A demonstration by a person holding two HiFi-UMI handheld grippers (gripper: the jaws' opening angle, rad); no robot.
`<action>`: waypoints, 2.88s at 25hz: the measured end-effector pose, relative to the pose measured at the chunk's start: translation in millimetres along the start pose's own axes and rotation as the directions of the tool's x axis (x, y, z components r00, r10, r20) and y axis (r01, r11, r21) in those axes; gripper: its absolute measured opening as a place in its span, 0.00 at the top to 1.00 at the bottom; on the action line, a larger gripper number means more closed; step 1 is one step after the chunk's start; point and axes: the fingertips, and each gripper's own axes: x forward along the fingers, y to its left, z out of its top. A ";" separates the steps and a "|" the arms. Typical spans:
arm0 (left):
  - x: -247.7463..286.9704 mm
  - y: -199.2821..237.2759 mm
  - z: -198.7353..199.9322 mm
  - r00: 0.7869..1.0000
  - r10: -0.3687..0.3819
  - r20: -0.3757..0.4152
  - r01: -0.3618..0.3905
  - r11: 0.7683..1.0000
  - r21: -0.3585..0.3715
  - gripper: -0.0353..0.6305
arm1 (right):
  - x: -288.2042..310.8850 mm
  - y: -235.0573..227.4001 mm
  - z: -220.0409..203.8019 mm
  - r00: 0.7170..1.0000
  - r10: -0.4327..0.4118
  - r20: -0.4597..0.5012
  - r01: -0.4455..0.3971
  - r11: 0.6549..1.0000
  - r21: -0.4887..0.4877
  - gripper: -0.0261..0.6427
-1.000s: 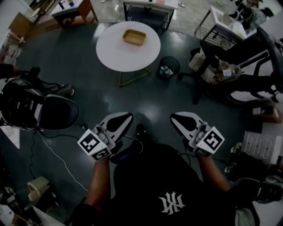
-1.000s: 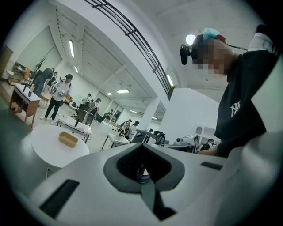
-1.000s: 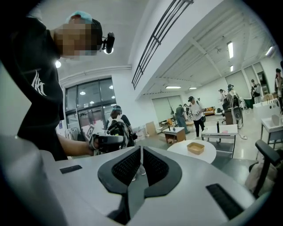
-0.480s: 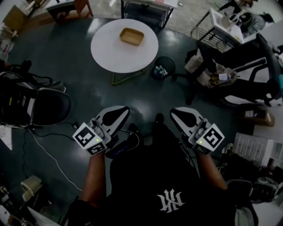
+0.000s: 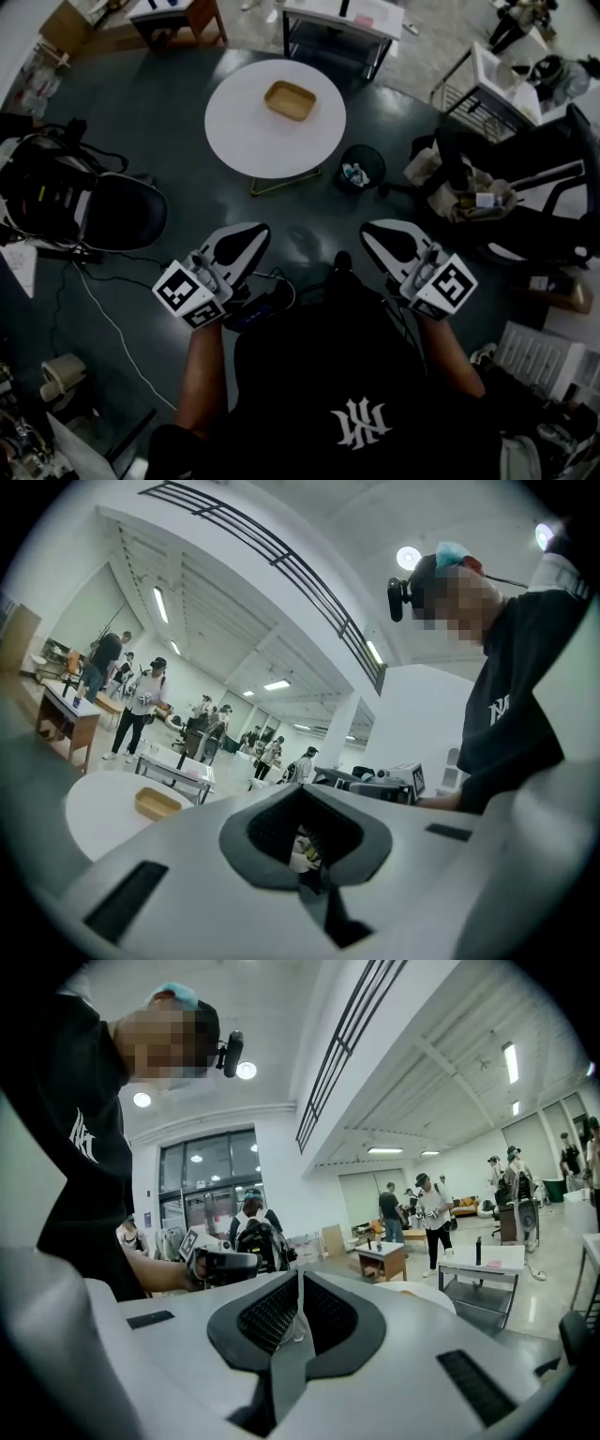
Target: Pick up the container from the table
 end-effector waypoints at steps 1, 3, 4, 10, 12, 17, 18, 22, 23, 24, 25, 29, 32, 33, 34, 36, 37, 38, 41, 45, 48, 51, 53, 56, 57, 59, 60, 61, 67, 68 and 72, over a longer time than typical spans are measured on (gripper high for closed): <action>12.6 -2.2 2.5 1.000 0.006 -0.004 -0.006 1.000 0.010 0.94 | -4.4 -11.5 3.8 1.000 0.008 0.007 -0.008 1.000 0.000 0.90; 35.8 -7.2 6.9 1.000 0.018 -0.010 -0.018 0.999 0.030 0.94 | -12.9 -31.7 8.7 1.000 0.026 0.015 -0.026 1.000 -0.001 0.90; 46.4 -9.2 9.0 1.000 0.026 -0.011 -0.026 0.999 0.040 0.94 | -16.8 -40.8 10.6 0.999 0.036 0.017 -0.036 0.999 -0.002 0.90; 98.0 -17.0 22.8 0.996 0.088 -0.017 -0.087 0.993 0.077 0.94 | -40.6 -80.5 22.1 0.991 0.125 0.049 -0.125 0.992 0.009 0.90; 114.2 -18.4 26.2 0.994 0.108 -0.022 -0.105 0.990 0.094 0.94 | -48.4 -94.5 22.5 0.987 0.147 0.057 -0.148 0.989 0.015 0.90; 143.3 -19.3 26.3 0.989 0.145 -0.026 -0.141 0.985 0.102 0.94 | -63.7 -125.1 12.4 0.983 0.177 0.051 -0.180 0.981 0.073 0.90; 147.0 -20.3 25.5 0.988 0.152 -0.032 -0.148 0.984 0.101 0.94 | -65.7 -129.0 10.8 0.982 0.183 0.050 -0.186 0.979 0.083 0.90; 156.1 -17.8 26.6 0.983 0.176 -0.059 -0.168 0.979 0.111 0.94 | -58.3 -142.6 10.0 0.976 0.214 0.041 -0.217 0.970 0.110 0.90; 156.0 -14.0 28.5 0.981 0.182 -0.064 -0.174 0.978 0.115 0.94 | -52.8 -143.8 12.6 0.974 0.222 0.041 -0.225 0.968 0.111 0.90; 155.6 -8.9 31.2 0.980 0.186 -0.067 -0.178 0.977 0.117 0.94 | -46.9 -144.5 16.1 0.973 0.229 0.039 -0.232 0.967 0.108 0.90; 155.5 -2.8 34.2 0.980 0.189 -0.067 -0.180 0.976 0.119 0.94 | -40.7 -145.6 19.6 0.971 0.236 0.037 -0.239 0.966 0.101 0.90; 163.5 41.0 51.2 0.979 0.196 -0.065 -0.185 0.973 0.136 0.94 | -12.0 -171.2 26.8 0.972 0.232 0.024 -0.233 0.967 0.099 0.90; 176.4 91.5 74.0 0.978 0.194 -0.074 -0.182 0.972 0.148 0.94 | 22.1 -205.6 35.8 0.979 0.204 0.008 -0.204 0.973 0.112 0.90; 177.9 106.3 78.6 0.977 0.193 -0.087 -0.177 0.971 0.160 0.94 | 34.2 -211.7 38.8 0.981 0.192 0.004 -0.191 0.975 0.112 0.90; 177.0 118.5 81.5 0.976 0.189 -0.106 -0.169 0.969 0.178 0.94 | 46.3 -213.2 41.6 0.984 0.180 0.002 -0.179 0.977 0.112 0.90; 172.4 136.0 88.4 0.976 0.165 -0.141 -0.133 0.968 0.214 0.94 | 70.9 -208.1 47.5 0.986 0.164 0.006 -0.163 0.980 0.111 0.90; 171.8 144.3 94.3 0.977 0.148 -0.151 -0.112 0.968 0.224 0.94 | 83.9 -207.2 51.1 0.987 0.160 0.007 -0.160 0.981 0.108 0.90; 173.1 154.0 101.7 0.978 0.133 -0.159 -0.095 0.969 0.230 0.94 | 97.3 -209.2 55.4 0.987 0.158 0.006 -0.158 0.982 0.104 0.90; 178.5 186.5 125.1 0.976 0.111 -0.188 -0.062 0.968 0.245 0.94 | 135.9 -221.6 73.2 0.988 0.156 0.011 -0.156 0.983 0.095 0.90; 176.1 222.7 144.1 0.959 0.114 -0.258 -0.042 0.962 0.269 0.94 | 171.7 -232.2 83.4 0.991 0.132 0.023 -0.134 0.984 0.115 0.90; 173.8 248.5 158.4 0.955 0.097 -0.280 -0.012 0.957 0.290 0.94 | 196.1 -242.2 84.6 0.995 0.102 0.019 -0.104 0.986 0.130 0.90; 173.2 274.7 167.3 0.953 0.083 -0.291 0.003 0.959 0.283 0.94 | 214.9 -256.3 82.7 0.998 0.058 0.026 -0.062 0.982 0.181 0.90; 175.7 293.1 166.3 0.946 0.085 -0.313 0.005 0.961 0.278 0.94 | 223.7 -269.5 77.4 0.999 0.023 0.036 -0.031 0.971 0.236 0.90; 180.0 320.8 155.2 0.939 0.059 -0.338 0.031 0.967 0.253 0.94 | 236.6 -290.4 63.8 0.999 -0.033 0.023 0.025 0.960 0.280 0.90; 180.4 329.9 150.2 0.938 0.048 -0.344 0.038 0.971 0.237 0.94 | 239.8 -295.8 58.9 0.999 -0.050 0.020 0.042 0.954 0.298 0.90; 179.5 348.7 138.2 0.931 0.036 -0.363 0.041 0.979 0.201 0.94 | 243.9 -305.1 49.4 0.996 -0.081 0.024 0.067 0.934 0.350 0.90; 179.3 357.6 131.9 0.928 0.029 -0.372 0.042 0.982 0.183 0.94 | 245.0 -309.8 43.8 0.995 -0.100 0.023 0.084 0.923 0.375 0.90; 179.8 365.8 126.1 0.925 0.021 -0.381 0.045 0.985 0.164 0.94 | 245.6 -314.7 37.3 0.992 -0.122 0.017 0.105 0.913 0.395 0.90; 190.0 413.2 84.5 0.883 -0.033 -0.468 0.081 0.993 0.083 0.94 | 242.6 -349.7 -1.0 0.964 -0.265 -0.031 0.248 0.845 0.474 0.89; 192.9 418.7 77.4 0.875 -0.046 -0.481 0.092 0.993 0.073 0.94 | 242.3 -354.7 -7.2 0.958 -0.285 -0.036 0.265 0.831 0.489 0.89; 206.6 437.5 51.3 0.842 -0.084 -0.533 0.109 0.994 0.017 0.93 | 242.6 -369.7 -35.2 0.935 -0.346 -0.080 0.333 0.778 0.532 0.78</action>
